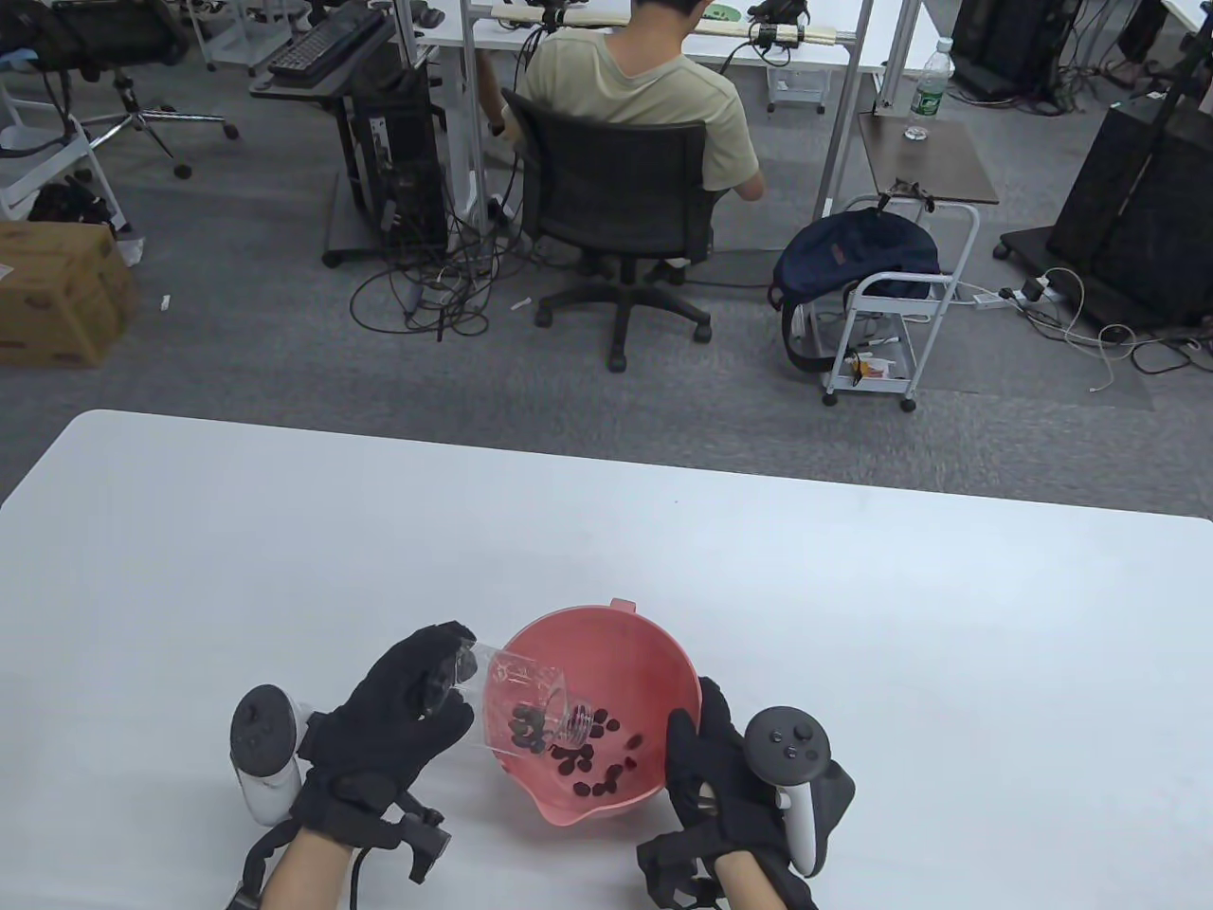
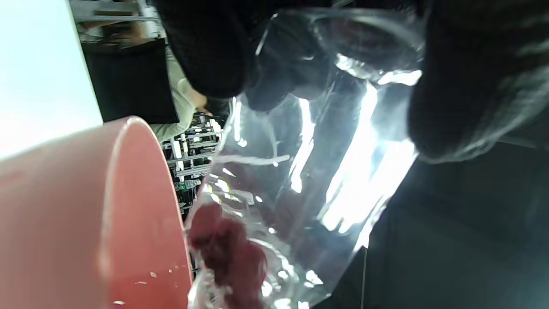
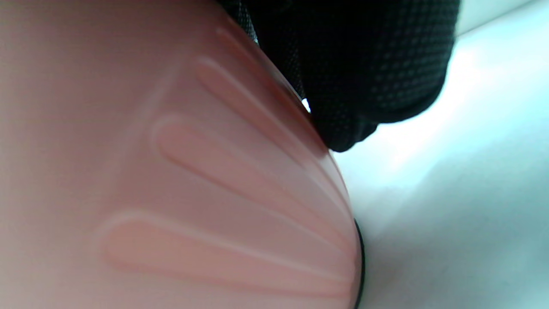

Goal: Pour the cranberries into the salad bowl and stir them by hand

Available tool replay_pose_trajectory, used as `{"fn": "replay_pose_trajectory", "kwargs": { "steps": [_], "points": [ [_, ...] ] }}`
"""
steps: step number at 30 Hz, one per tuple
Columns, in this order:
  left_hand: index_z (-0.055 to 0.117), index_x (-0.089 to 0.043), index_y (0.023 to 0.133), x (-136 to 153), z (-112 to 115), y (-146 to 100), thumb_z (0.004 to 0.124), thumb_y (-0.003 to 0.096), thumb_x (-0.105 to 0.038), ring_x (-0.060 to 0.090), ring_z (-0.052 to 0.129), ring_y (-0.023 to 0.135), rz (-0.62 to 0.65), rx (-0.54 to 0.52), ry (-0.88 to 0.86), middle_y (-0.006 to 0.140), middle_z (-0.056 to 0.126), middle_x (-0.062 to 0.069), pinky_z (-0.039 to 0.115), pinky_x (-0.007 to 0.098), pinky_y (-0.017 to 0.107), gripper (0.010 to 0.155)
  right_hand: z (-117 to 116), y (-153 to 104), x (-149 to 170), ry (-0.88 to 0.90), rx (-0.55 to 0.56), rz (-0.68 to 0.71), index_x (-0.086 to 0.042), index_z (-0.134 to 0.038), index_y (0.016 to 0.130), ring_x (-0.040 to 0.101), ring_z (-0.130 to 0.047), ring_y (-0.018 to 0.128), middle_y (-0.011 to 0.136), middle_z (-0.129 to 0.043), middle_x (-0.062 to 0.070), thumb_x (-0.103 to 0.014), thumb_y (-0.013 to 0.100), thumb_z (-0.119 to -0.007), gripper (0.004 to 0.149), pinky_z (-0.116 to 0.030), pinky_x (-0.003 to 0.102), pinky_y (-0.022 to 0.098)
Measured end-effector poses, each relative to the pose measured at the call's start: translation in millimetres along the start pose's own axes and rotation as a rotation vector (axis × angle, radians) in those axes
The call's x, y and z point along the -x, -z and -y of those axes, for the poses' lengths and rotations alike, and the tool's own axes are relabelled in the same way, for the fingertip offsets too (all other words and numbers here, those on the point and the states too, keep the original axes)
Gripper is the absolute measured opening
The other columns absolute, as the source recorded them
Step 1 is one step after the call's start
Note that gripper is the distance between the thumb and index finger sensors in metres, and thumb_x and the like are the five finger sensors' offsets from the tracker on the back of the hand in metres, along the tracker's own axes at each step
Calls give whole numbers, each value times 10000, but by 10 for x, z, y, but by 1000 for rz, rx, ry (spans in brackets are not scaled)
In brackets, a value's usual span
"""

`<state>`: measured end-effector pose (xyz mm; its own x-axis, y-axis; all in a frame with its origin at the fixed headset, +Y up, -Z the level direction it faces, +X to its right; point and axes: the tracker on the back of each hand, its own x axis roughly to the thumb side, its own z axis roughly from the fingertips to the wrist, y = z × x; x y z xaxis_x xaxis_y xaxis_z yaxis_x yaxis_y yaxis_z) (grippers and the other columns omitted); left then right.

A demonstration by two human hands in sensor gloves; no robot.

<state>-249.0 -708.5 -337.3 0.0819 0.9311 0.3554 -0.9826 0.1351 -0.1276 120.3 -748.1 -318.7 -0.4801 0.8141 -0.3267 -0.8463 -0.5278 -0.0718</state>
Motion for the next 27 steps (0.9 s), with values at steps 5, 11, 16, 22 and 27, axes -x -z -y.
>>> {"fn": "replay_pose_trajectory", "kwargs": {
  "steps": [5,11,16,22,27],
  "points": [
    [670,-558,1004,36,-12,-4,1040,359,-654,224,903,916,4,-5,-99,1125,778,-69,857,281,642,750,-1,0,0,0,0,-1,-252,-529,1056,311,-1023,558,996,-808,142,-557,527,-653,623,-929,332,332],
    [667,-560,1004,78,-57,2,1031,364,-662,222,908,918,0,-3,-13,1128,773,-74,869,270,637,744,-3,1,-3,1,1,-3,-252,-530,1055,312,-1023,555,995,-810,143,-557,526,-653,623,-929,333,332],
    [654,-572,1005,69,-37,2,1019,363,-679,200,912,924,19,20,30,1128,771,-93,878,254,642,746,-1,1,-1,0,0,-2,-251,-530,1056,313,-1022,557,996,-808,143,-556,527,-653,623,-929,333,333],
    [647,-568,1010,124,-16,12,1013,375,-682,201,914,929,-13,41,-17,1133,770,-88,882,256,641,741,1,2,1,1,0,-2,-252,-530,1055,312,-1023,557,995,-809,143,-556,527,-653,622,-929,332,332],
    [626,-589,1011,96,-76,14,1000,380,-699,174,903,948,5,27,176,1142,755,-114,880,230,652,742,1,4,2,2,-1,-2,-251,-530,1056,313,-1023,557,997,-808,146,-556,527,-653,623,-929,333,332]
  ]
}}
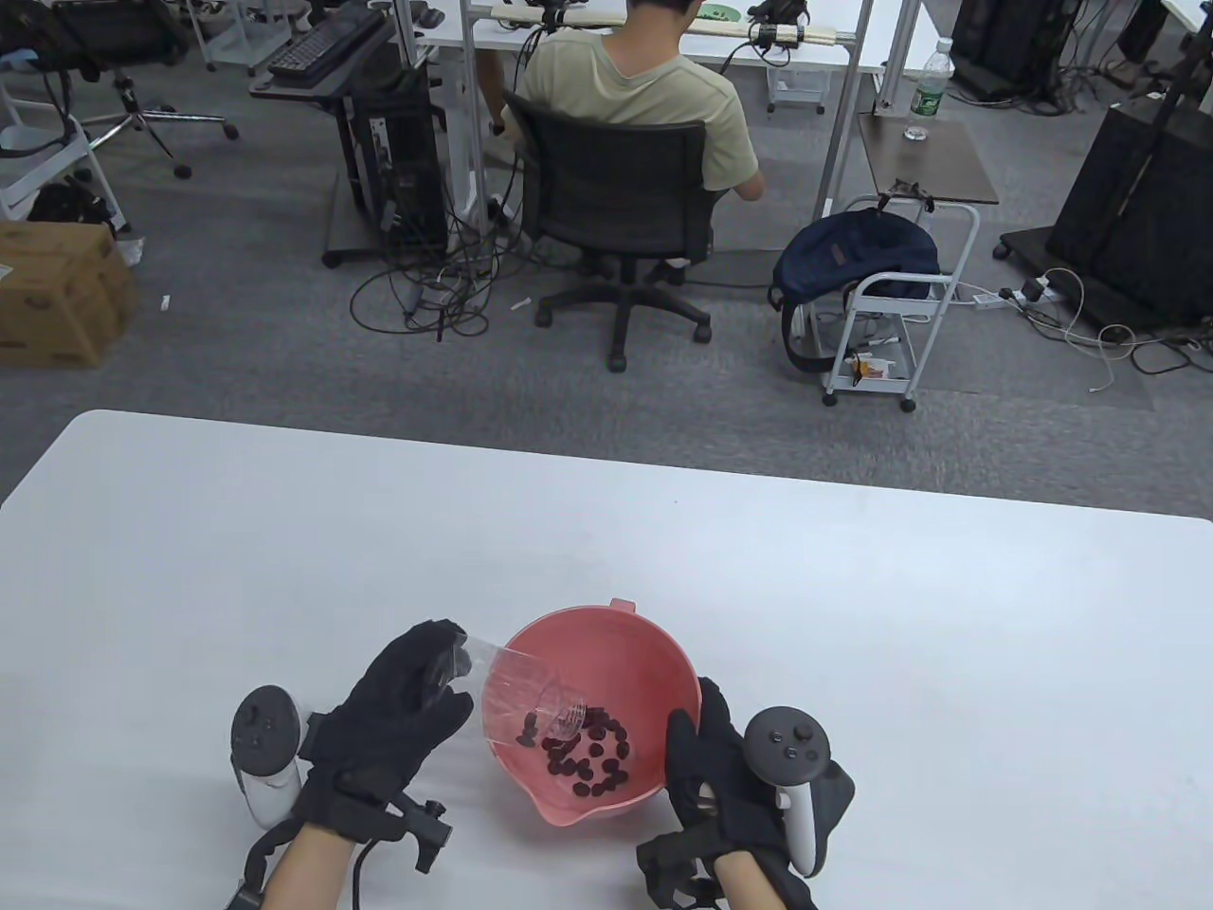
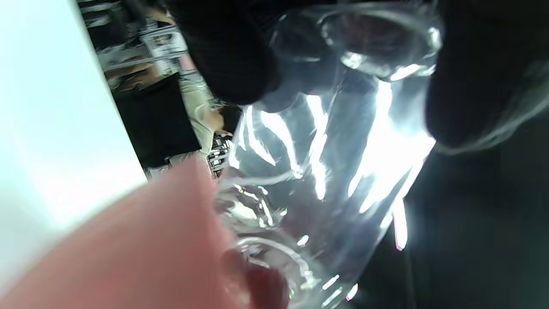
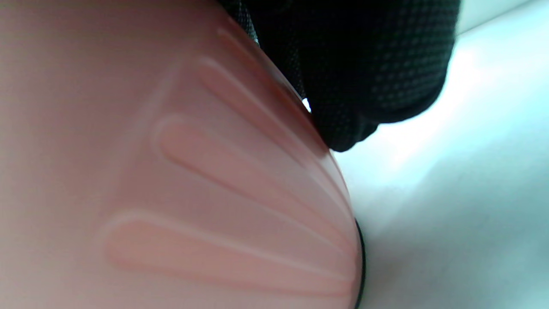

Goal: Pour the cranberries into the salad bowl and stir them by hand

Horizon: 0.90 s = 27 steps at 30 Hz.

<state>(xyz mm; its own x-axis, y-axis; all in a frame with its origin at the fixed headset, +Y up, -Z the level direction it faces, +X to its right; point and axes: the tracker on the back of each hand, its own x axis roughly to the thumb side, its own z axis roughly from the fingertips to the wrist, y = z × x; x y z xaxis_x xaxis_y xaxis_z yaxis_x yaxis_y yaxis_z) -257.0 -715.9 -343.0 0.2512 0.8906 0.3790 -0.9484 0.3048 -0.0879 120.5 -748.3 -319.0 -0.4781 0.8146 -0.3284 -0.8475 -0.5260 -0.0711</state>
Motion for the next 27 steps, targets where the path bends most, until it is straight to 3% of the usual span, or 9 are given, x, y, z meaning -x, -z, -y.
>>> {"fn": "replay_pose_trajectory", "kwargs": {
  "steps": [2,5,8,11,14,17,21,24,27],
  "points": [
    [668,-558,1006,2,70,-8,1036,370,-647,228,910,933,-29,-19,-277,1136,769,-71,877,278,636,741,1,0,0,-1,0,0,-252,-530,1055,313,-1022,557,996,-809,144,-556,527,-653,622,-928,334,333],
    [662,-585,993,-62,42,-17,1028,360,-669,190,909,943,-4,-45,59,1134,771,-116,883,249,644,737,3,1,4,0,-2,1,-255,-531,1055,313,-1023,557,996,-808,144,-556,527,-653,620,-929,332,332],
    [689,-555,997,-19,107,-15,1054,364,-627,239,916,938,-26,3,-296,1139,780,-77,886,289,628,734,1,1,1,-1,-1,0,-254,-531,1055,312,-1023,557,996,-809,143,-557,527,-653,621,-929,332,332],
    [661,-597,989,-67,35,-13,1028,358,-677,178,917,948,21,-23,50,1139,772,-142,896,234,639,734,2,2,4,0,-3,1,-252,-530,1055,312,-1023,557,996,-809,143,-557,527,-653,622,-929,333,332],
    [685,-564,993,-49,75,-18,1050,357,-635,224,919,938,0,-29,-215,1135,781,-95,892,270,627,736,-1,1,1,-1,0,0,-253,-532,1055,313,-1023,556,992,-812,143,-557,527,-653,621,-929,333,332],
    [675,-578,991,-93,47,-16,1042,353,-653,202,918,942,27,-19,-8,1134,778,-117,895,245,628,740,-1,2,4,0,-2,1,-252,-530,1056,311,-1023,556,997,-808,143,-557,527,-653,622,-929,333,331],
    [716,-547,987,-90,107,-20,1081,343,-597,253,922,933,-10,-19,-284,1133,792,-81,894,289,607,742,0,3,5,-2,-1,1,-253,-531,1055,311,-1024,555,996,-808,143,-557,527,-653,622,-929,332,331],
    [649,-597,996,-132,29,-14,1021,364,-692,164,923,948,63,13,124,1139,771,-153,905,202,627,740,-2,3,5,0,-1,0,-251,-532,1055,312,-1024,554,996,-808,143,-557,527,-652,622,-929,332,331],
    [694,-560,989,-120,70,-18,1060,349,-626,226,922,934,21,-29,-202,1130,787,-91,896,256,613,740,-2,5,6,-1,0,0,-252,-531,1055,312,-1024,554,995,-809,146,-558,526,-652,623,-928,334,333]
  ]
}}
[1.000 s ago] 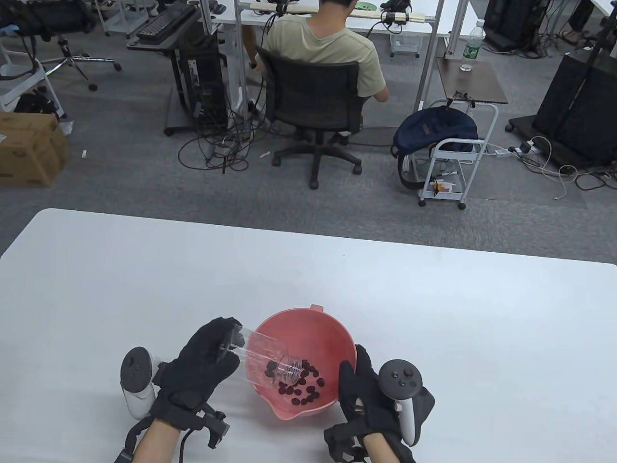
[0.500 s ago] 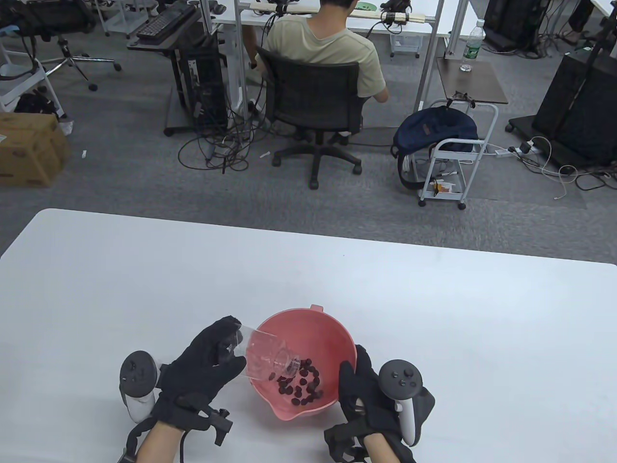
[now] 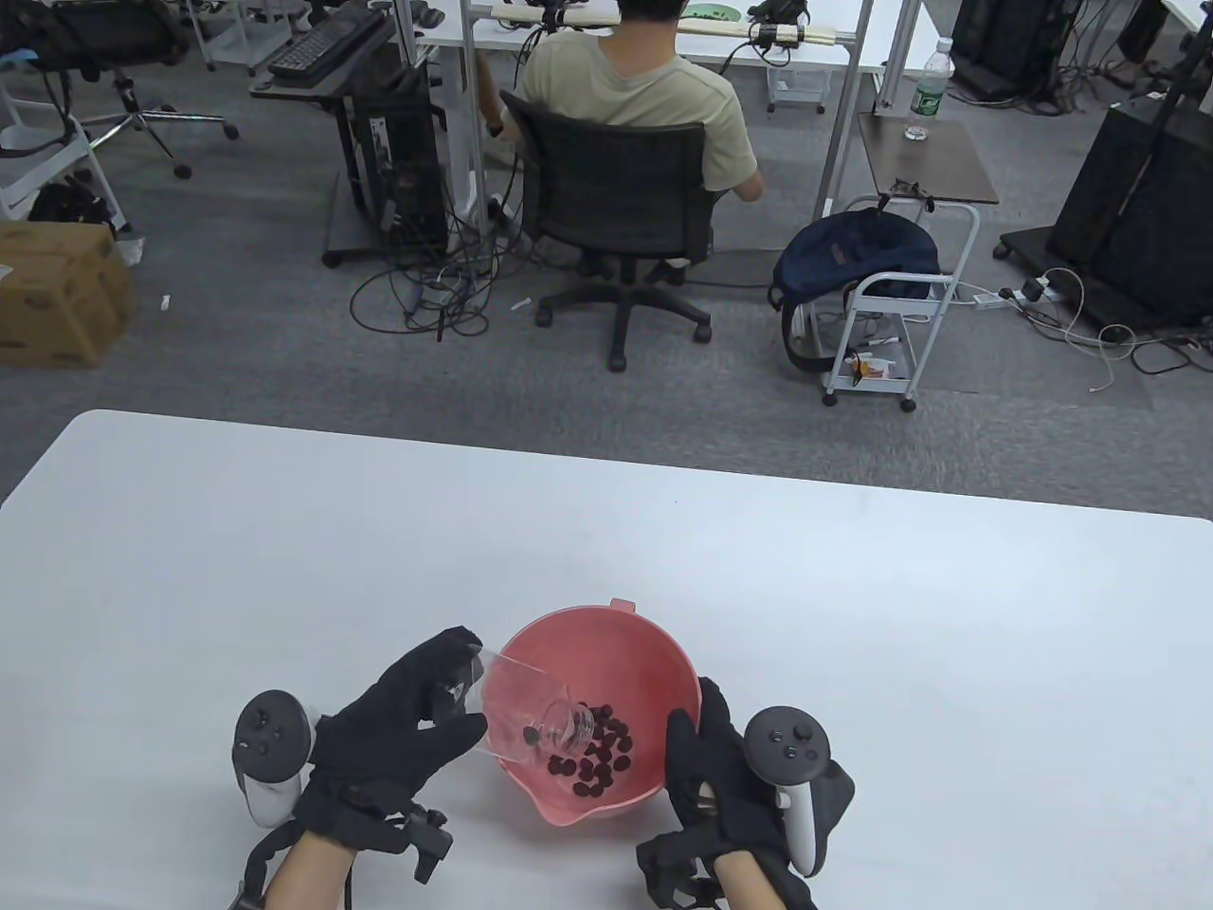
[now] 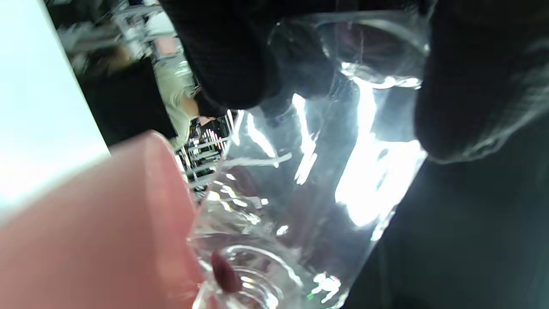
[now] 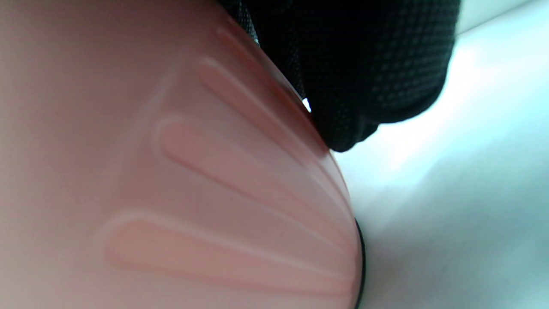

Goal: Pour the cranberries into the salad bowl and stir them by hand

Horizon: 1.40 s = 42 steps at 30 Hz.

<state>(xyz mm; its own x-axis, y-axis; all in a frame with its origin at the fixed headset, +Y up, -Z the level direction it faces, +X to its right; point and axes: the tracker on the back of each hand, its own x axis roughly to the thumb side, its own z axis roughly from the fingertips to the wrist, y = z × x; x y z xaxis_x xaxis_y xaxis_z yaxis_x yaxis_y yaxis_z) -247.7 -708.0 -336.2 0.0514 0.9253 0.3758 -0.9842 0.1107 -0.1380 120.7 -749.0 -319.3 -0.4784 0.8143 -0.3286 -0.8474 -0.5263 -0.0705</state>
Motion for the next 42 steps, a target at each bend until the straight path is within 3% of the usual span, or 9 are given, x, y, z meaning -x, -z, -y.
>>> {"fn": "replay_pose_trajectory", "kwargs": {
  "steps": [6,8,10,13,19,23,26,36,42],
  "points": [
    [672,-566,999,-13,-32,8,1041,358,-648,212,915,939,12,26,174,1135,771,-96,893,237,618,744,-1,2,0,0,-1,-1,-250,-529,1056,312,-1023,555,996,-808,144,-558,527,-652,625,-930,332,331],
    [645,-589,1000,13,-30,9,1021,364,-677,178,909,952,44,42,46,1141,757,-121,894,212,632,744,0,2,2,1,-2,0,-251,-529,1056,313,-1023,556,997,-807,146,-558,526,-653,625,-930,332,331],
    [697,-559,988,106,29,-11,1073,348,-599,244,908,943,-37,-6,-288,1139,763,-78,887,273,615,743,0,2,4,3,-4,1,-250,-529,1056,314,-1022,556,995,-809,143,-558,527,-652,625,-929,334,332],
    [668,-591,985,53,-24,-3,1038,352,-666,185,913,943,11,-5,213,1134,762,-127,897,215,620,737,-1,2,1,2,-3,0,-251,-530,1056,314,-1023,554,995,-809,146,-559,526,-653,626,-929,332,331],
    [668,-574,994,32,9,-11,1045,356,-644,207,901,946,1,-8,144,1137,757,-101,885,239,625,743,1,4,4,3,-6,1,-252,-530,1056,313,-1023,556,997,-807,147,-558,526,-653,624,-930,332,331],
    [577,-602,1047,82,0,-16,898,448,-683,250,870,926,-37,-34,96,1165,602,-23,918,204,583,685,0,5,4,3,-5,0,-251,-530,1056,313,-1024,555,997,-807,145,-558,526,-653,624,-928,333,333],
    [639,-575,1032,101,-51,-7,895,445,-682,271,881,896,-57,-48,62,1156,536,23,951,203,550,649,1,3,3,2,-5,1,-252,-529,1056,313,-1022,557,996,-807,144,-558,526,-653,624,-928,334,333],
    [487,-380,976,271,-206,3,1046,342,-688,284,954,903,-201,-113,-14,1134,650,62,1019,325,557,900,1,4,3,2,-7,1,-250,-529,1056,313,-1023,556,996,-807,145,-557,526,-653,625,-929,333,332],
    [192,-402,1085,310,-188,4,1008,393,-662,258,901,941,-222,-121,11,1051,570,62,946,337,635,1102,3,4,5,2,-8,2,-251,-530,1055,312,-1023,556,996,-807,147,-557,527,-652,623,-927,334,334]
  ]
}}
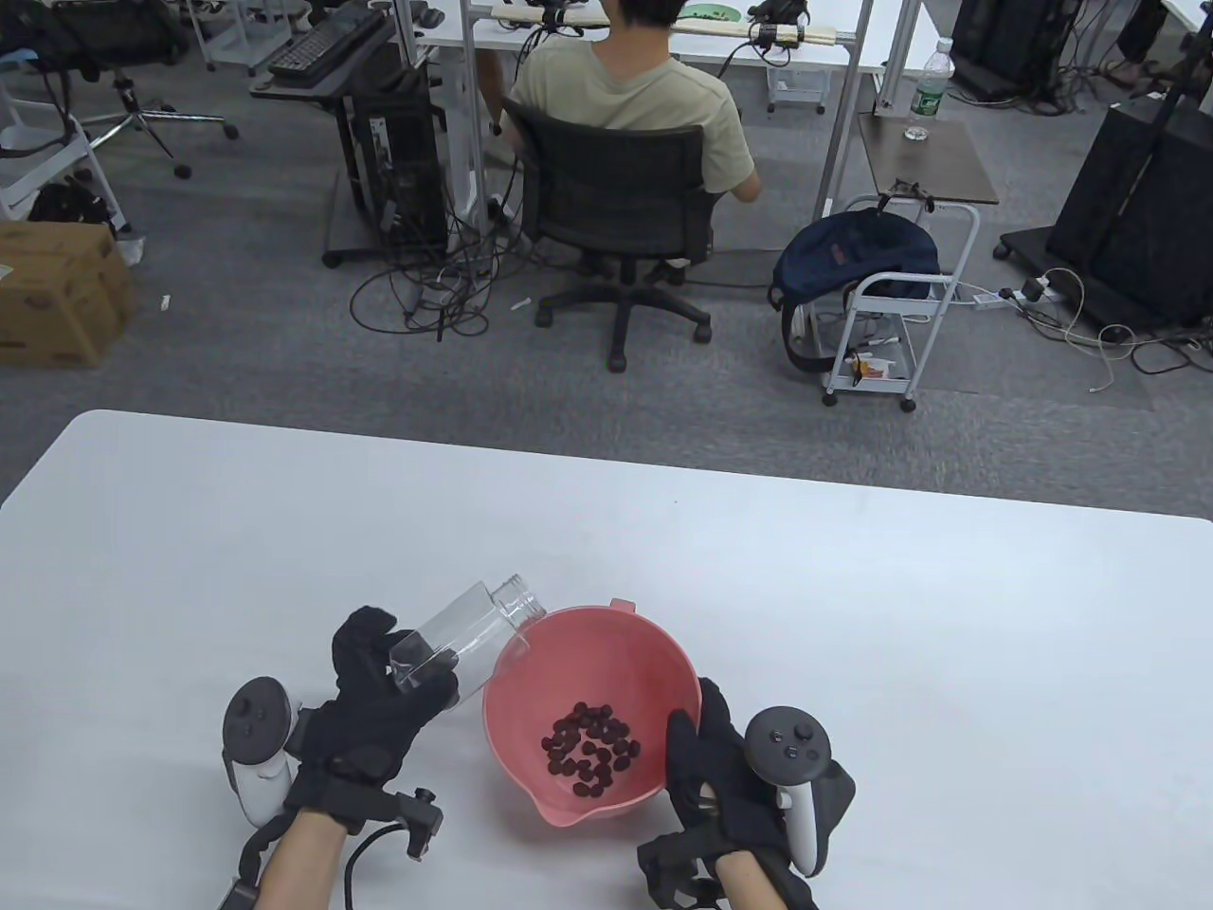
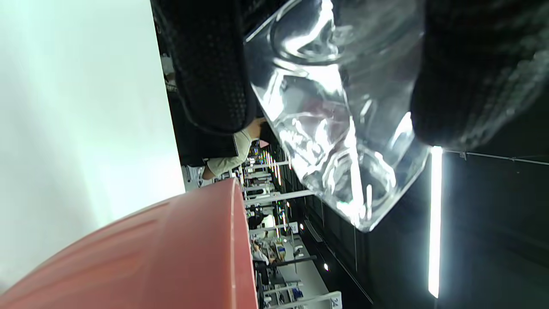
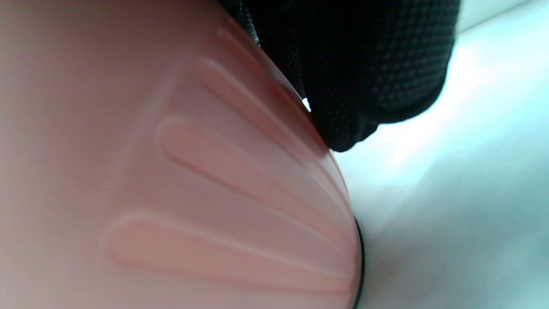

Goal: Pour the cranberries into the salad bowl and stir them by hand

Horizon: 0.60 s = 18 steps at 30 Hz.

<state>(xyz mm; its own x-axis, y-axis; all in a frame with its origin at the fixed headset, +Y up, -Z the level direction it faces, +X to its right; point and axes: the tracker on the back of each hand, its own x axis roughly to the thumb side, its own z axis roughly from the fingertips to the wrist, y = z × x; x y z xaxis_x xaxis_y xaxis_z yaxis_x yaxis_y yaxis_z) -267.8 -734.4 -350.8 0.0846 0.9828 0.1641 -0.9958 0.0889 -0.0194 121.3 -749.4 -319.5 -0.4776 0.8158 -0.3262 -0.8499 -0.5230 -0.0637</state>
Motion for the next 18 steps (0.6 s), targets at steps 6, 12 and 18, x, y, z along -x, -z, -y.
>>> {"fn": "replay_pose_trajectory", "kwargs": {
  "steps": [6,12,18],
  "points": [
    [454,-257,1099,60,-9,0,869,423,-732,256,839,986,-32,-28,-4,1056,562,34,816,416,720,924,-1,0,-1,1,0,0,-248,-528,1056,313,-1023,557,997,-805,148,-557,527,-652,625,-929,334,332],
    [419,-316,1121,135,-30,1,810,433,-765,239,737,924,-85,-20,-36,1094,551,-36,745,326,704,909,-3,-2,-1,1,0,0,-249,-527,1057,315,-1023,556,996,-807,147,-556,527,-653,625,-929,333,332],
    [278,-303,1124,176,18,23,1001,437,-576,356,775,945,-93,21,-150,1082,486,107,843,316,712,1034,-2,-1,0,2,0,0,-248,-527,1057,314,-1023,556,997,-806,146,-555,527,-652,625,-930,332,331]
  ]
}}
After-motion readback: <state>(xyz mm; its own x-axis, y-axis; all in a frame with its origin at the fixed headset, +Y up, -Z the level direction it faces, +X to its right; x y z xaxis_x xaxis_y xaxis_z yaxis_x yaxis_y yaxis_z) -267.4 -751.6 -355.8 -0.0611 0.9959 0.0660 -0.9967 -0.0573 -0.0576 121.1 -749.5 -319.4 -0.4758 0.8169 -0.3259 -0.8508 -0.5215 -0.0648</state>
